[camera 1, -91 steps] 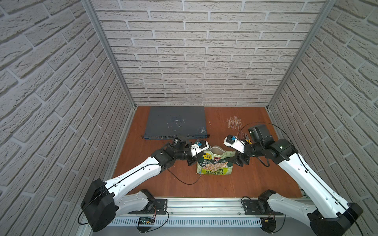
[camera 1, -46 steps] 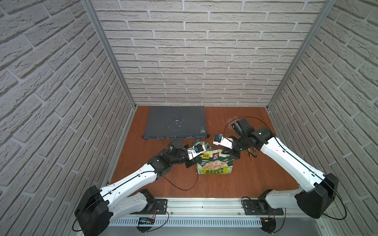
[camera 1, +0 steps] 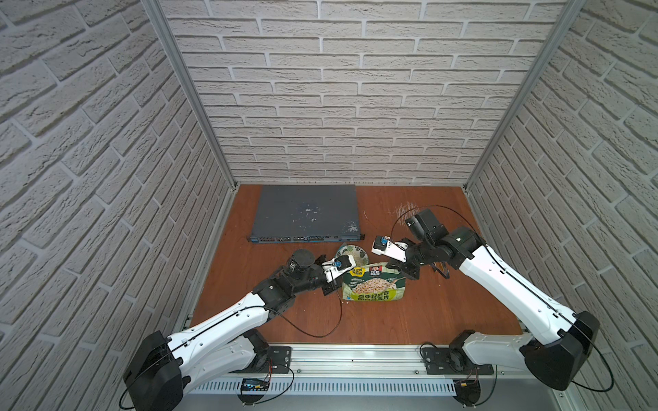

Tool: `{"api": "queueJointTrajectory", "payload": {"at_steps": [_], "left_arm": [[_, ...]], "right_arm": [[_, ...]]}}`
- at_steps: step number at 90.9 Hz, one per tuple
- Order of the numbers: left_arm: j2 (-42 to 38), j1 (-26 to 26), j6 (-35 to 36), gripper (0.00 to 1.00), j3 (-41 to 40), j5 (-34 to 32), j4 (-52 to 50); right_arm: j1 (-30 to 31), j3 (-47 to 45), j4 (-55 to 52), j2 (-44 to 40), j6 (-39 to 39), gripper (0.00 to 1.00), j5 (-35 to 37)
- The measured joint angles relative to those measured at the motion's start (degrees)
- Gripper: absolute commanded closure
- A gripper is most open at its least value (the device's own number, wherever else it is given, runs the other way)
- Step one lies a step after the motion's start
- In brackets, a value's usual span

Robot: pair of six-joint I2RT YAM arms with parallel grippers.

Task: Pour the oats into the breakfast bowl
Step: Close the oats bag at the center of the board.

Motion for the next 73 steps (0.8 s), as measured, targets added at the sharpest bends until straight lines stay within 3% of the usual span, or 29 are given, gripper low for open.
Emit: {"api": "queueJointTrajectory", "payload": {"at_steps": [38, 45, 53, 62, 73], "left_arm": [[2.08, 0.79, 0.02, 1.0, 0.57, -0.31, 0.37], [2.08, 0.85, 0.02, 1.0, 0.57, -0.33, 0.42], [2.08, 0.96, 0.02, 1.0, 0.57, -0.33, 0.42], [2.08, 1.03, 0.02, 1.0, 0.57, -0.46, 0.42], [2.01, 1.05, 0.0, 1.0, 0.57, -0.63, 0.42]], "right_arm": [[2.64, -0.44, -0.02, 1.73, -0.24, 0.76, 3.21], [3.1, 0.2, -0.02, 2.78, -0.28, 0.79, 3.21], [3.48, 0.9, 0.04, 3.61, -0.39, 0.95, 3.15], [3.61, 1.49, 0.11, 4.09, -0.35, 0.97, 2.95], [3.76, 1.51, 0.5, 4.15, -0.31, 0.77, 2.62]]}}
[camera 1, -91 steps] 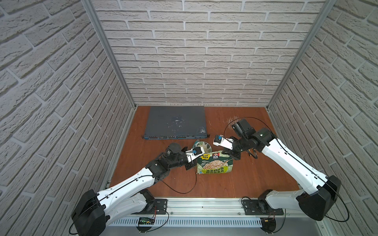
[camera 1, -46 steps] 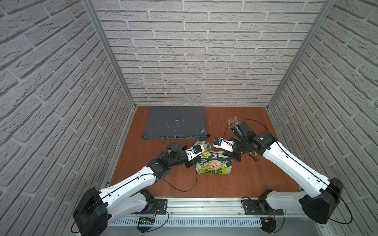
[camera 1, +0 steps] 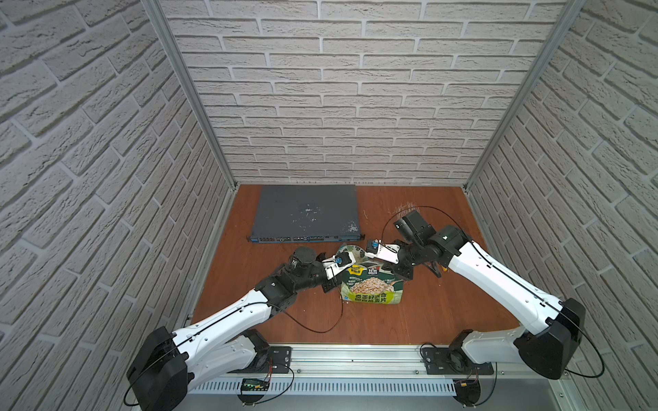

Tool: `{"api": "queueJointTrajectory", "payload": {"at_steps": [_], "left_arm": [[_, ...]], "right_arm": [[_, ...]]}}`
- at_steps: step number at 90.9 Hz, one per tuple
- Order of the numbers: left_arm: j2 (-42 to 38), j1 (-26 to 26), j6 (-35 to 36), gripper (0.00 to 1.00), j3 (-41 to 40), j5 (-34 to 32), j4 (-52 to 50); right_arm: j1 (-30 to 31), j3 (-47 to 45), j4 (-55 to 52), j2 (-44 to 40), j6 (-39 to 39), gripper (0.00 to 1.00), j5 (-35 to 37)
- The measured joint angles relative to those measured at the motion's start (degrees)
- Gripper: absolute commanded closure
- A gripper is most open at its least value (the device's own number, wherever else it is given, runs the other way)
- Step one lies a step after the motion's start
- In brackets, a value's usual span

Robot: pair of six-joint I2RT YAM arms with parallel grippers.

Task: Pour the oats into the breakfast bowl
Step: Close the oats bag at the center of the board.

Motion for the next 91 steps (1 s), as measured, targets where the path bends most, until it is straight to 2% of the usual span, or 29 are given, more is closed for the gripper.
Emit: {"api": "queueJointTrajectory", "payload": {"at_steps": [11, 14, 20, 28, 30, 36, 41, 55, 59, 65, 73, 76, 82, 91], "left_arm": [[-0.02, 0.0, -0.07, 1.0, 0.0, 0.0, 0.0], [-0.04, 0.0, -0.07, 1.0, 0.0, 0.0, -0.02], [-0.04, -0.02, -0.09, 1.0, 0.0, 0.02, -0.04], [-0.04, 0.0, -0.13, 1.0, 0.0, -0.02, -0.13], [-0.04, 0.0, -0.22, 1.0, 0.0, -0.04, -0.13], [-0.09, 0.0, -0.48, 1.0, 0.0, -0.2, -0.09], [-0.17, 0.0, -0.63, 1.0, -0.02, -0.24, -0.09], [-0.39, 0.0, -1.88, 1.0, -0.55, -0.55, 0.59], [-0.59, 0.0, -2.38, 1.0, -0.85, -0.57, 0.98], [-0.83, 0.02, -3.08, 1.0, -1.29, -0.57, 1.53], [-0.92, 0.17, -4.04, 1.0, -1.68, -0.63, 1.97], [-0.92, 0.33, -4.37, 1.0, -1.77, -0.61, 2.14], [-0.94, 0.39, -4.92, 1.0, -2.05, -0.63, 2.82], [-0.92, 0.48, -5.75, 1.0, -2.32, -0.59, 3.39]], "right_arm": [[0.44, 0.0, 1.7, 0.0, 0.13, 0.75, -1.05], [0.55, 0.0, 2.05, 0.02, 0.15, 0.79, -1.31], [0.72, 0.0, 2.78, 0.26, 0.13, 0.95, -1.75], [0.81, 0.02, 3.37, 0.96, 0.09, 0.97, -2.03], [0.81, 0.02, 3.5, 0.98, 0.04, 0.95, -2.01], [0.81, 0.02, 3.8, 1.01, 0.07, 0.8, -1.97], [0.83, 0.0, 4.31, 1.05, -0.07, 0.75, -1.99], [0.98, -0.39, 6.93, 1.09, -0.02, 0.72, -3.48], [1.2, -0.61, 7.85, 1.29, 0.0, 0.76, -4.09], [1.66, -0.79, 8.83, 1.92, 0.15, 0.94, -4.74], [2.1, -0.81, 9.62, 2.99, 0.17, 0.97, -4.98], [2.1, -0.81, 9.88, 2.99, 0.13, 0.94, -4.85], [2.12, -0.92, 10.21, 2.99, 0.09, 0.77, -4.39], [2.16, -1.84, 10.88, 2.99, 0.11, 0.71, -3.82]]}}
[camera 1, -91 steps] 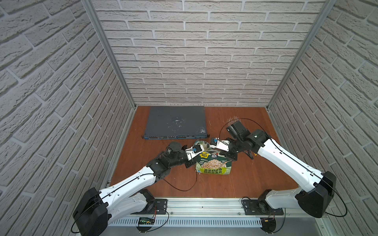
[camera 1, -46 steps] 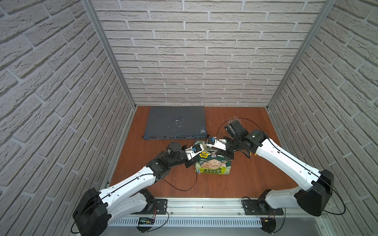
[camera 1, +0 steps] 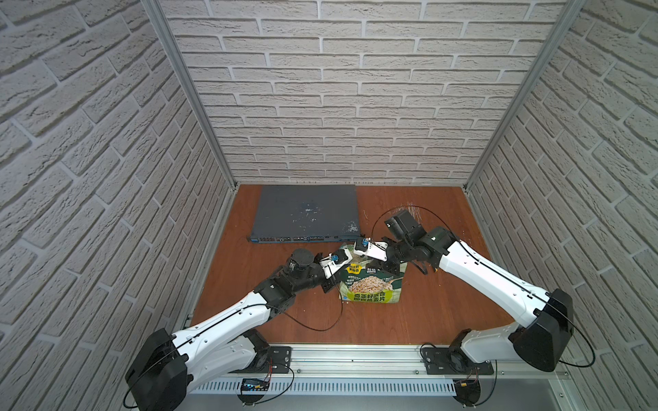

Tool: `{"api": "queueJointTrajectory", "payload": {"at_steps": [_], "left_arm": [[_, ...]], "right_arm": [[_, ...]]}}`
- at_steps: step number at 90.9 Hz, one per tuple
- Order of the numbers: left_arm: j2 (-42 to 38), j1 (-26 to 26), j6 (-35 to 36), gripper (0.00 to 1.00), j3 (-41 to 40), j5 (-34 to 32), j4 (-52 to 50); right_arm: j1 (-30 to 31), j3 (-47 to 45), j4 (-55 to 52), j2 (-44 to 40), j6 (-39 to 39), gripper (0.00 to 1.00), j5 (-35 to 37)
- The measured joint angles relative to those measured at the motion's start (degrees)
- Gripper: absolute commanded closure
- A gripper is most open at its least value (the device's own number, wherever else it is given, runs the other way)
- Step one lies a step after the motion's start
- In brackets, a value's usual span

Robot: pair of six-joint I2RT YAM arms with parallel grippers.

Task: Pour the oats into the breakfast bowl
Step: Close the oats bag at the center of the board.

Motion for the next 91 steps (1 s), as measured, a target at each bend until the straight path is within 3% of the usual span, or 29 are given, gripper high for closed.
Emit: {"api": "queueJointTrajectory", "payload": {"at_steps": [7, 14, 18, 25, 32, 38, 42, 49, 54, 60, 69, 72, 77, 83, 91], "left_arm": [[0.0, 0.07, -0.39, 1.0, -0.07, 0.02, 0.22], [0.07, 0.07, -0.81, 1.0, -0.07, 0.07, 0.31], [0.13, 0.09, -1.05, 1.0, -0.07, 0.02, 0.33], [0.24, 0.26, -1.36, 1.0, -0.07, 0.02, 0.33], [0.24, 0.42, -1.46, 1.0, -0.07, 0.04, 0.39], [0.24, 0.42, -1.46, 1.0, -0.07, 0.07, 0.46], [0.24, 0.48, -1.49, 1.0, -0.07, 0.07, 0.48], [0.24, 0.5, -1.49, 1.0, -0.07, 0.07, 0.46], [0.24, 0.5, -1.49, 1.0, -0.07, 0.07, 0.48], [0.22, 0.5, -1.46, 1.0, -0.07, 0.37, 0.57], [0.15, 0.57, -1.46, 1.0, -0.11, 0.63, 0.48], [0.04, 0.74, -1.46, 1.0, -0.2, 0.63, 0.48], [-0.07, 0.83, -1.46, 1.0, -0.22, 0.63, 0.42], [-0.11, 0.92, -1.46, 1.0, -0.24, 0.74, 0.42], [-0.11, 0.92, -1.46, 1.0, -0.24, 1.03, 0.35]], "right_arm": [[0.0, -0.52, 0.63, 0.02, 0.28, 0.74, -0.87], [0.15, -0.59, 1.9, 0.33, 0.74, 0.94, -2.4], [0.33, -0.59, 2.54, 0.68, 1.2, 0.97, -3.08], [0.33, -0.59, 2.84, 1.07, 1.4, 0.96, -3.43], [0.31, -0.59, 2.89, 1.09, 1.68, 0.79, -3.28], [-0.15, -0.59, 2.6, 1.09, 1.27, 0.74, -3.13], [-0.48, -0.59, 2.16, 1.07, 1.2, 0.75, -3.06], [-1.27, -0.59, 0.74, 1.03, 0.94, 0.93, -2.69], [-2.01, -0.59, -0.37, 0.98, 0.46, 0.97, -2.69], [-2.23, -0.57, -1.01, 0.81, 0.24, 0.96, -2.89], [-2.51, -0.55, -2.03, 0.24, 0.07, 0.82, -2.01], [-3.08, -0.55, -2.91, -0.11, 0.0, 0.84, -1.44], [-4.0, -0.52, -3.96, -0.76, -0.22, 0.95, -0.81], [-4.59, -0.35, -5.01, -1.22, -0.31, 0.97, -0.83], [-4.52, 0.0, -5.84, -1.22, -0.28, 0.84, -0.55]]}}
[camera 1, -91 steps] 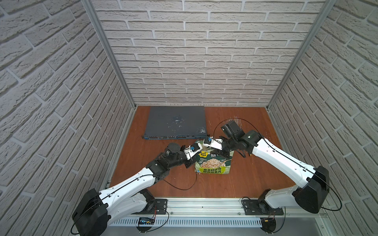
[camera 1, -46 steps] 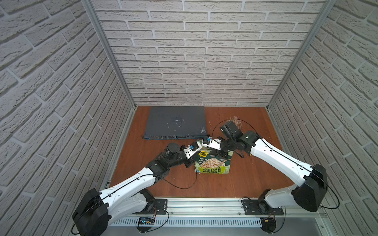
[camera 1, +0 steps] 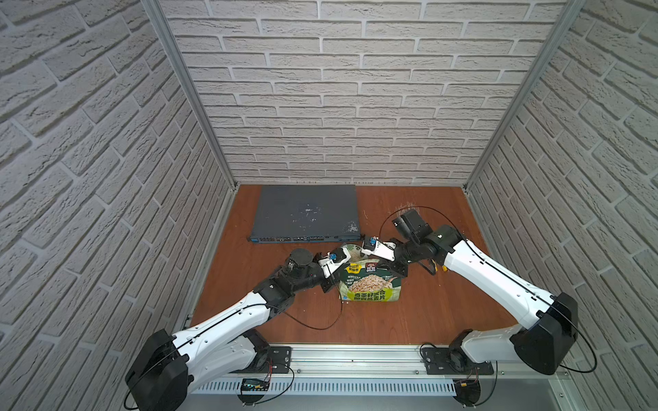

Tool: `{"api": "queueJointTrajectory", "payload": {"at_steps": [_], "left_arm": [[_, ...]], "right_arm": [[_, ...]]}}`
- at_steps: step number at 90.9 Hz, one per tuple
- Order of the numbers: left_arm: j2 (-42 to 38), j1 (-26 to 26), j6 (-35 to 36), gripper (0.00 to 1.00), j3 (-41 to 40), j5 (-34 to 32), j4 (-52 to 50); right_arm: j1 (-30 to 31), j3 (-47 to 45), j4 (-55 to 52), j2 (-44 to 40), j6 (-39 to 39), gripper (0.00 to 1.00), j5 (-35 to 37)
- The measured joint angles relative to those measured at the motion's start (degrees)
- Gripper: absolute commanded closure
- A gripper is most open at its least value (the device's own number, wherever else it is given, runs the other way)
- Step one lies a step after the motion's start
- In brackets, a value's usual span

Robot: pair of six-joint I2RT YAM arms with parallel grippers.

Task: Pour the oats into the breakfast bowl
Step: Close the oats bag at the center of the board.

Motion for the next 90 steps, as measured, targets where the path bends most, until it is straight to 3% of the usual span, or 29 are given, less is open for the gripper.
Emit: {"api": "queueJointTrajectory", "payload": {"at_steps": [9, 13, 20, 26, 31, 37, 40, 46, 53, 55, 59, 62, 69, 90], "left_arm": [[-0.13, 0.13, 0.0, 1.0, -0.02, -0.02, -0.13], [-0.13, 0.11, 0.0, 1.0, -0.02, 0.0, -0.13], [-0.15, 0.11, 0.0, 1.0, -0.02, 0.09, -0.15], [-0.15, 0.17, 0.02, 1.0, -0.02, 0.11, -0.24], [-0.15, 0.2, 0.04, 1.0, 0.0, 0.31, -0.2], [-0.11, 0.17, 0.09, 1.0, 0.07, 0.9, -0.35], [-0.09, 0.17, 0.09, 1.0, 0.09, 0.98, -0.55], [-0.07, 0.24, 0.2, 1.0, 0.2, 0.98, -0.74], [0.42, 0.22, 0.33, 0.97, 0.79, 1.36, -0.98], [0.59, 0.22, 0.39, 0.97, 0.87, 1.49, -0.98], [1.05, 0.22, 0.57, 0.96, 1.07, 1.73, -0.96], [1.4, 0.22, 0.72, 0.95, 1.33, 1.86, -1.03], [2.47, 0.33, 1.18, 0.94, 2.27, 2.36, -1.31], [6.4, 0.48, 2.16, 0.64, 5.44, 4.74, -0.52]], "right_arm": [[-0.57, 0.28, -1.07, -0.22, -0.35, 0.96, 1.49], [-0.66, 0.28, -1.44, -0.26, -0.28, 0.96, 1.46], [-0.66, 0.31, -1.88, -0.48, -0.33, 0.84, 1.88], [-1.11, 0.33, -2.62, -0.98, -0.5, 0.95, 3.15], [-1.44, 0.33, -3.34, -1.53, -0.72, 0.97, 3.26], [-1.44, 0.33, -4.09, -1.9, -0.98, 0.82, 3.37], [-1.49, 0.33, -4.31, -2.14, -1.03, 0.8, 4.17], [-2.19, 0.33, -4.92, -2.84, -1.03, 0.95, 5.57], [-2.51, 0.33, -5.84, -3.58, -1.25, 0.97, 5.99], [-2.51, 0.33, -6.16, -3.67, -1.29, 0.94, 6.03], [-2.51, 0.33, -6.51, -3.76, -1.36, 0.8, 6.1], [-2.54, 0.33, -6.67, -3.76, -1.29, 0.78, 6.56], [-2.8, 0.33, -6.82, -4.15, -1.64, 0.96, 7.69], [-2.95, 0.33, -8.0, -4.96, -1.53, 0.97, 7.52]]}}
